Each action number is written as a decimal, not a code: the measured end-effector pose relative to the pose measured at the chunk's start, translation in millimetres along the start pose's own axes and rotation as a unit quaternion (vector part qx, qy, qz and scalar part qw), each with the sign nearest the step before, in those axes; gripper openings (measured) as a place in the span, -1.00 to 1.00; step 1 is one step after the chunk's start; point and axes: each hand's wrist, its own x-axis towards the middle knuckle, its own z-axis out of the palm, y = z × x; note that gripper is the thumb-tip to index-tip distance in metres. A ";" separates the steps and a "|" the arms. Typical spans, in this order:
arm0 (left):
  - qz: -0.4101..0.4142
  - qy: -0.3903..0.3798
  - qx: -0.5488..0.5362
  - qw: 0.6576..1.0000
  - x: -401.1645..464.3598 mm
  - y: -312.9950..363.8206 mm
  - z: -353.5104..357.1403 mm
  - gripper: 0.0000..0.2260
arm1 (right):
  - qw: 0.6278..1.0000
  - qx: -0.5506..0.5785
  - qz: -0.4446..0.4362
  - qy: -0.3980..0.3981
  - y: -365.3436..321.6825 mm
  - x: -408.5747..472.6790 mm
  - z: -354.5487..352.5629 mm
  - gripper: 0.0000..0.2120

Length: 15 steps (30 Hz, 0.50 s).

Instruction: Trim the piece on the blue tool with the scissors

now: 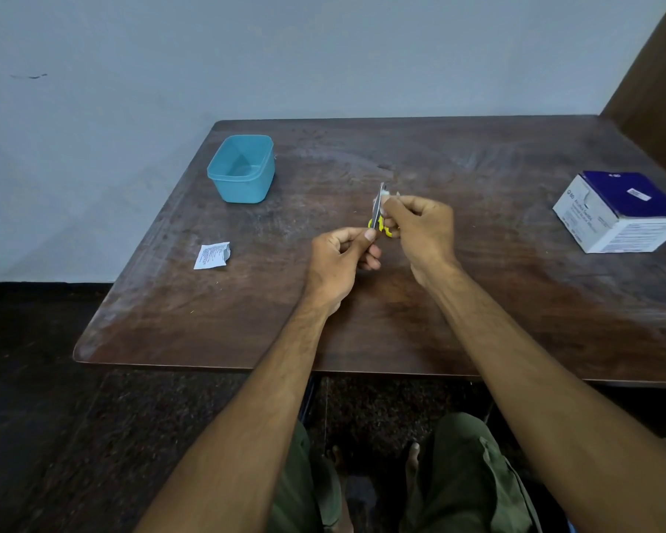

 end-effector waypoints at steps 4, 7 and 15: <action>0.000 -0.003 -0.006 1.000 -0.1 -0.8 -1.5 -0.87 | 1.000 0.003 0.002 -0.009 1.8 -1.7 3.1 -0.81; 0.007 -0.008 -0.006 1.000 0.4 -0.9 -2.6 -0.84 | 1.000 0.001 0.005 -0.022 14.3 -11.2 1.7 -0.82; -0.013 0.018 -0.050 0.999 -1.0 2.3 -1.7 -0.93 | 0.992 0.123 0.001 0.039 28.6 -12.0 1.6 -0.88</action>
